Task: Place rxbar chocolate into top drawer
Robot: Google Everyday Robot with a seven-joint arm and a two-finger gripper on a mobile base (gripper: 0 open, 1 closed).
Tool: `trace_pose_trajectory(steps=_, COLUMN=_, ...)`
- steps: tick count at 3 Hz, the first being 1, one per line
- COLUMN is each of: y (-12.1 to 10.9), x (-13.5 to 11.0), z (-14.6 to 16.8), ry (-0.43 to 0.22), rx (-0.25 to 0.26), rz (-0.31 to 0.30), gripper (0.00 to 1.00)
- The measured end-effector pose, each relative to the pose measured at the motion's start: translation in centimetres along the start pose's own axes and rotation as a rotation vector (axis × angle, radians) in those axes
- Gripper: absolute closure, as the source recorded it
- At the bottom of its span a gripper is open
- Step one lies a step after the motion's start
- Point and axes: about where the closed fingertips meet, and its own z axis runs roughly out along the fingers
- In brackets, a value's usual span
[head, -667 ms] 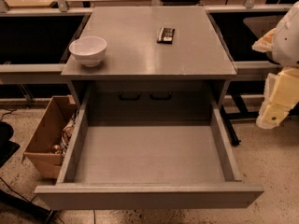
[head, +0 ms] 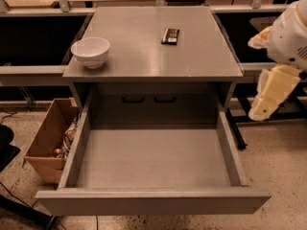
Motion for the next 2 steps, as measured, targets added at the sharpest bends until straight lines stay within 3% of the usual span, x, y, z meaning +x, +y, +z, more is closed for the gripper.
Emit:
trace_pose_trajectory(steps=1, y=-5.7, x=-1.6, z=3.8, ry=-0.072, rx=0.018, rz=0.025, gripper=0.0)
trace_pose_trajectory(steps=2, y=-11.0, x=-5.7, z=7.7, ry=-0.111, rx=0.053, rz=0.143, gripper=0.0)
